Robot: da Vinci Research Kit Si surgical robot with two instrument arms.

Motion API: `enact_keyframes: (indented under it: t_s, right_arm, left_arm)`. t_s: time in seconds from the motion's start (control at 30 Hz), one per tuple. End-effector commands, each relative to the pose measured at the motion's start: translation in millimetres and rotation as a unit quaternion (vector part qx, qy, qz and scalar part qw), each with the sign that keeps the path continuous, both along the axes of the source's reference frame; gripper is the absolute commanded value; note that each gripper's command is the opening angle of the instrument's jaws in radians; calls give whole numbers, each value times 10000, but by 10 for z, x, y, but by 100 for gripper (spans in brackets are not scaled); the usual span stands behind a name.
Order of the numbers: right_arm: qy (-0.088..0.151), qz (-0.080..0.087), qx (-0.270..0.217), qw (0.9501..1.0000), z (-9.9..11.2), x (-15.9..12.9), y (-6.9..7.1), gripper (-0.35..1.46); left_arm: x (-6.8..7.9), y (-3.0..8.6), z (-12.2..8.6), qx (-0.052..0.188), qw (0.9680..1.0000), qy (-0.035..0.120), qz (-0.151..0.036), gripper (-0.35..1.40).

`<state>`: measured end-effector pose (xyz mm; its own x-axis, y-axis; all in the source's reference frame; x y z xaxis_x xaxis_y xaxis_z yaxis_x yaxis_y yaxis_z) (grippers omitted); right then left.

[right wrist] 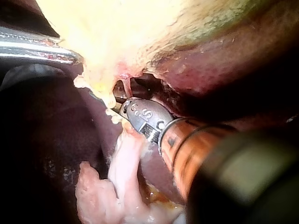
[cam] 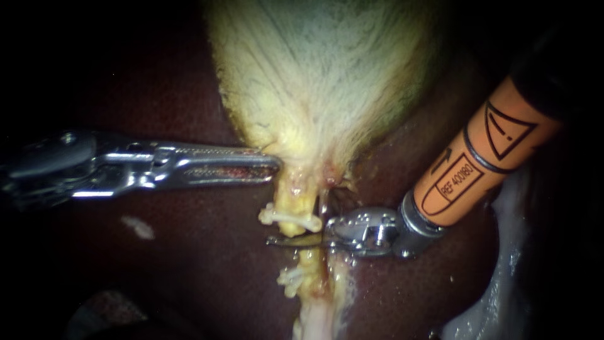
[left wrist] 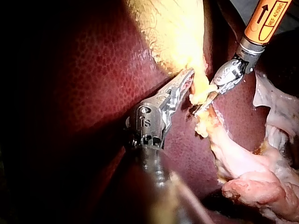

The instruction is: Go back from the cut left tube

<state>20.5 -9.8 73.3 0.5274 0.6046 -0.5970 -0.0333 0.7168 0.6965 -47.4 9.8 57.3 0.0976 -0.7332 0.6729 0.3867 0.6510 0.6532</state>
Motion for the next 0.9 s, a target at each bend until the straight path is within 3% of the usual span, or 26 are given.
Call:
enact_keyframes:
  t_s: [0.03, 0.23, 0.27, 0.33, 0.37, 0.53, 0.9]
  right_arm:
    - [7, -17, 9, 10000, 0, 0, 0, -35]
    - [15, -46, 81, 10000, 1, 0, -2, -35]
    - [4, -35, 105, 9999, 2, 0, -3, -25]
    - [5, -36, 104, 9999, 2, 0, -3, 17]
    - [5, -37, 104, 9999, 2, 0, -3, 29]
    - [18, -30, 105, 9999, 1, 0, -3, 62]
    - [50, -25, 108, 9999, -2, 0, -6, 76]
  left_arm:
    - [0, 0, 0, 1, 10000, 1, -2, -35]
    - [0, 0, 0, 1, 10000, 1, -1, -35]
    - [0, 0, 0, 1, 10000, 1, -1, -35]
    - [0, 0, 0, 1, 10000, 1, -1, -35]
    - [0, 0, 0, 1, 10000, 1, -1, -35]
    - [0, 0, 0, 1, 10000, 1, -1, -35]
    - [0, 0, 0, 1, 10000, 1, -1, -35]
